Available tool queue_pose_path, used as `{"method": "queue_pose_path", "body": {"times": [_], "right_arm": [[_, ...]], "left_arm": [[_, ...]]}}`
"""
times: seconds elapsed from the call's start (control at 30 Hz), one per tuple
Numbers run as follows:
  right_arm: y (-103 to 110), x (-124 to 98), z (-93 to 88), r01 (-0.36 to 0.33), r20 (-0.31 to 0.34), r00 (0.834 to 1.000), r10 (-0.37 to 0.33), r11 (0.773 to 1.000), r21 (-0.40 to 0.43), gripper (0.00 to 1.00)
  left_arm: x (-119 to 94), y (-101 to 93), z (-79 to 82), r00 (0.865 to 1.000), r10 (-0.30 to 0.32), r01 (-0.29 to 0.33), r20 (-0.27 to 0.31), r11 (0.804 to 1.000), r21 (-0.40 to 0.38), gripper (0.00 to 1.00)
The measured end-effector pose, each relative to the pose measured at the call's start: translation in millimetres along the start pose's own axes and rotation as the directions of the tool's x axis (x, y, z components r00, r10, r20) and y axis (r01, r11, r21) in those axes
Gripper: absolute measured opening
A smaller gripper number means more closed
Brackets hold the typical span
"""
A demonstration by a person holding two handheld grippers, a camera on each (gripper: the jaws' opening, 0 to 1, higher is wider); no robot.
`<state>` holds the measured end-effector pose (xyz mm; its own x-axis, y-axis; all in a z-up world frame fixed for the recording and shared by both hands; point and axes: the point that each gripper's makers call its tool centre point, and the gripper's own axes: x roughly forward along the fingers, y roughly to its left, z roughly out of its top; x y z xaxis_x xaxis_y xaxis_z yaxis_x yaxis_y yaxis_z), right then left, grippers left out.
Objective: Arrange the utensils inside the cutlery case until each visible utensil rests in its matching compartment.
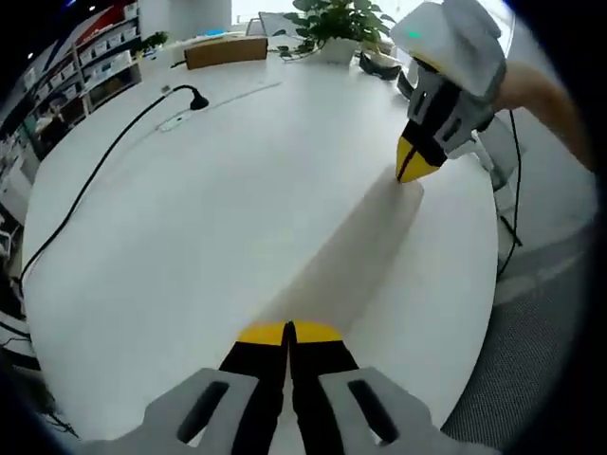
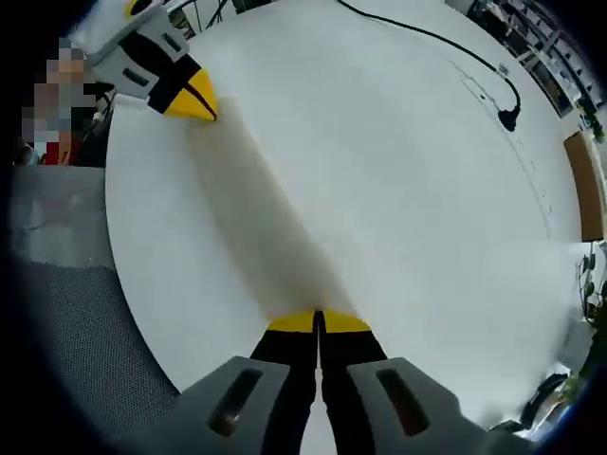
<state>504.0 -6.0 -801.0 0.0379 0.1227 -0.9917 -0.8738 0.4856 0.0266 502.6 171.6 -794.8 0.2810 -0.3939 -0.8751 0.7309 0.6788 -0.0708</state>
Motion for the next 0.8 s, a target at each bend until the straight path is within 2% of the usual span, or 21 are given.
{"method": "queue_pose_path", "body": {"times": [0.03, 0.07, 0.1, 0.13, 0.17, 0.33, 0.43, 0.53, 0.57, 0.6, 0.63, 0.67, 0.7, 0.77, 0.8], "right_arm": [[0.7, 0.3, -0.4, 0.006, -0.011, 1.000, -0.006, 1.000, 0.002, 0.00], [1.0, 0.4, -0.8, 0.011, -0.020, 1.000, -0.011, 1.000, -0.001, 0.00], [2.2, 2.7, -6.9, 0.051, -0.045, 0.998, -0.049, 0.998, 0.044, 0.00], [3.8, -0.9, -9.7, -0.002, -0.072, 0.997, -0.002, 0.999, -0.045, 0.00], [-1.0, -0.9, -7.8, 0.033, -0.060, 0.998, -0.033, 0.999, -0.011, 0.00], [-6.5, 2.1, -10.6, 0.051, -0.046, 0.998, -0.051, 0.999, 0.000, 0.00], [-8.6, 2.9, -9.3, 0.034, -0.030, 0.999, -0.033, 0.999, 0.021, 0.00], [-6.7, 2.0, -6.9, 0.013, -0.020, 1.000, -0.013, 1.000, 0.024, 0.00], [-7.3, 1.9, -6.7, 0.008, -0.014, 1.000, -0.007, 1.000, 0.025, 0.00], [-3.7, 0.9, -5.7, 0.005, -0.001, 1.000, -0.005, 1.000, 0.016, 0.00], [-3.1, 0.6, -4.8, 0.006, 0.011, 1.000, -0.006, 1.000, 0.001, 0.00], [-2.1, 0.3, -3.1, 0.008, 0.024, 1.000, -0.007, 1.000, -0.026, 0.00], [-1.9, 0.0, -1.2, 0.003, 0.049, 0.999, -0.001, 0.999, -0.039, 0.00], [-9.2, -10.5, 10.7, 0.039, 0.172, 0.984, -0.039, 0.999, 0.004, 0.00], [-11.8, -16.1, 16.3, 0.048, 0.229, 0.972, -0.051, 0.999, 0.019, 0.02]], "left_arm": [[0.8, -0.4, 0.4, 1.000, 0.003, -0.003, -0.006, 1.000, -0.001, 0.00], [0.8, -0.9, -0.1, 1.000, 0.011, -0.010, -0.019, 0.999, 0.030, 0.00], [1.0, -0.8, 0.2, 1.000, 0.014, -0.014, -0.022, 0.999, 0.038, 0.00], [1.4, -0.6, 1.1, 0.999, 0.029, -0.027, -0.032, 0.999, 0.037, 0.00], [2.5, -0.3, 1.1, 0.999, 0.036, -0.035, -0.037, 0.999, 0.027, 0.00], [2.1, 0.6, 0.1, 0.998, 0.049, -0.048, -0.035, 0.998, 0.034, 0.00], [3.7, 2.2, 2.1, 0.998, 0.027, -0.028, -0.055, 1.000, -0.007, 0.00], [3.8, 1.4, 3.5, 0.998, -0.033, 0.032, -0.060, 0.999, -0.014, 0.00], [3.3, 0.1, 3.4, 0.997, -0.050, 0.047, -0.055, 0.998, -0.048, 0.00], [1.5, 1.2, -0.8, 0.996, -0.057, 0.054, -0.074, 0.998, -0.038, 0.00], [-1.0, 1.1, -4.7, 0.994, -0.058, 0.060, -0.094, 0.998, 0.018, 0.00], [-3.4, -0.1, -8.6, 0.992, -0.061, 0.071, -0.111, 0.993, 0.092, 0.00], [-6.6, -2.8, -10.2, 0.991, -0.080, 0.100, -0.108, 0.975, 0.199, 0.00], [-15.1, 7.1, -13.7, 0.994, -0.035, 0.057, -0.104, 0.973, 0.223, 0.00], [-16.8, 6.4, -12.6, 0.995, -0.053, 0.074, -0.089, 0.964, 0.256, 0.03]]}}
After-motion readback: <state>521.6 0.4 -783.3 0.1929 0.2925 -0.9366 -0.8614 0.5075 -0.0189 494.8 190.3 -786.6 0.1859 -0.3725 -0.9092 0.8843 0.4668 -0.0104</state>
